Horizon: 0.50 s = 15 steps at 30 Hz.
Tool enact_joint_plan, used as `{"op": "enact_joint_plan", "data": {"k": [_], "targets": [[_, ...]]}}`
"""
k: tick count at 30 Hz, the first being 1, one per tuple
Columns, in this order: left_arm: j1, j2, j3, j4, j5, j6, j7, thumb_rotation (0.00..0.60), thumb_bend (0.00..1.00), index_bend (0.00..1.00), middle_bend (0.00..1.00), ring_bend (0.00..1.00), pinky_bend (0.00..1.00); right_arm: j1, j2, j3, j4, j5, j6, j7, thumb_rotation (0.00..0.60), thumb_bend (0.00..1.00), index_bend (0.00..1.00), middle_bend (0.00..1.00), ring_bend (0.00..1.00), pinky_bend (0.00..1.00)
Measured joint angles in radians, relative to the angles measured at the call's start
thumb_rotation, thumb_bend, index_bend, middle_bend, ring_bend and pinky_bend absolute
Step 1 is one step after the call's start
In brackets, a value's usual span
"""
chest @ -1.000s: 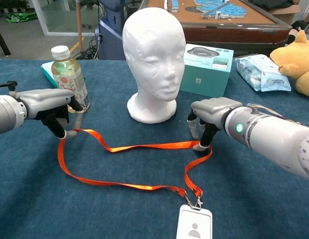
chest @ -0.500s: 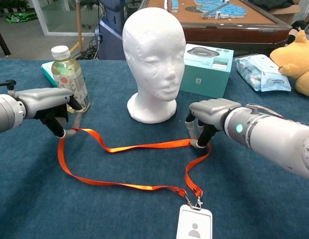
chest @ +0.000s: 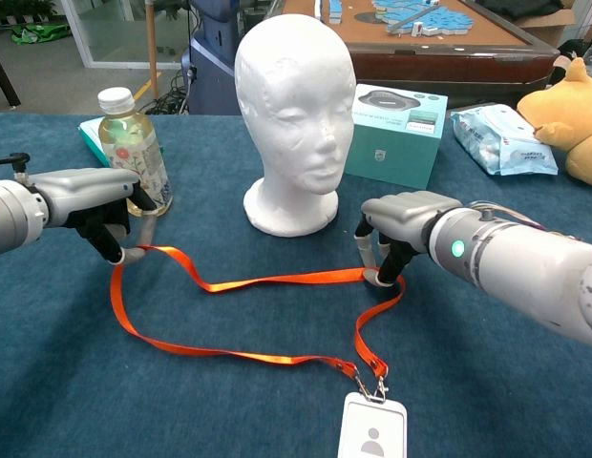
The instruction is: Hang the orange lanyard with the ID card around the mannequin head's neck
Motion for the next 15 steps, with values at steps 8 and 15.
{"op": "enact_joint_plan", "data": {"k": [8,15], "targets": [[-0.001,0.003,-0.001,-0.003,0.001,0.003,0.002,0.6,0.36,0.61,1.0,1.0,1.0,-0.002,0.0,-0.003,-0.001,-0.007,-0.001,0.009,0.6,0.4,0.63,0.87,0.89,1.0],[0.001,0.014,-0.003,-0.015,0.008,0.008,-0.002,0.6,0.36,0.61,1.0,1.0,1.0,-0.008,0.008,-0.003,-0.016,-0.032,0.004,0.025,0.6,0.4,0.66,0.87,0.89,1.0]]}}
